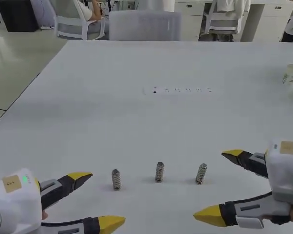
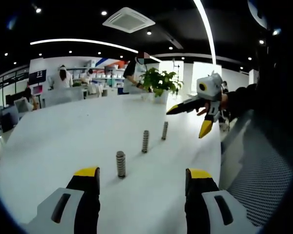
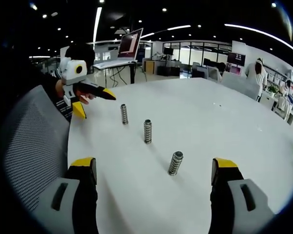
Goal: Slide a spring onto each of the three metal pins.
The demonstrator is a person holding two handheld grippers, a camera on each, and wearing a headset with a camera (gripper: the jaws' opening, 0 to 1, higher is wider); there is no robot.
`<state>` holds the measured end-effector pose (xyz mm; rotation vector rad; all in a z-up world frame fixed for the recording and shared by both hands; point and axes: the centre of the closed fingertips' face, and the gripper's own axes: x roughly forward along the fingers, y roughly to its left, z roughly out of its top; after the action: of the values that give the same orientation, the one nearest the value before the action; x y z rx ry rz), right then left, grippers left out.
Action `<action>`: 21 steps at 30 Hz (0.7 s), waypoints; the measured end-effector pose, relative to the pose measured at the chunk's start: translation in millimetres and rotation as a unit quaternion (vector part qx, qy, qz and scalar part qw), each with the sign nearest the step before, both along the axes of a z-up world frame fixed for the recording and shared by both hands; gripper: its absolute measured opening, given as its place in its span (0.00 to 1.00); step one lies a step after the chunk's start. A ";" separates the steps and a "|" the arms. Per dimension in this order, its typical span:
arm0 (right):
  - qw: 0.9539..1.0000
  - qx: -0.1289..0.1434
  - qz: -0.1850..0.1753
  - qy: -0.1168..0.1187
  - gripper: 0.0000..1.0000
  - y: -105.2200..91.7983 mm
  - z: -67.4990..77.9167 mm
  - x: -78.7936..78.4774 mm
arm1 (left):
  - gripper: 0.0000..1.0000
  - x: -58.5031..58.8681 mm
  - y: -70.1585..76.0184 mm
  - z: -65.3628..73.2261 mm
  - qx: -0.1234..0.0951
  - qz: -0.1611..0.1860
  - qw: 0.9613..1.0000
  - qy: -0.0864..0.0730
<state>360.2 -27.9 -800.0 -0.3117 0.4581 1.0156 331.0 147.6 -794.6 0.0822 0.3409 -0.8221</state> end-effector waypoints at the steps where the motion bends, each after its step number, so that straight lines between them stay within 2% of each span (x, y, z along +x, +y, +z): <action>1: 1.000 0.002 -0.001 -0.002 0.98 0.4 0.5 0.4 | 0.67 0.1 0.1 -0.2 0.000 0.000 1.000 0.000; 21: 1.000 0.011 -0.013 -0.006 0.97 1.0 1.1 2.6 | 0.67 -3.7 2.5 -4.1 -0.003 0.005 1.000 0.003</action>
<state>362.9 -26.9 -798.9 -0.2926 0.4387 0.9921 327.3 150.1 -798.7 0.0717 0.3432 -0.8127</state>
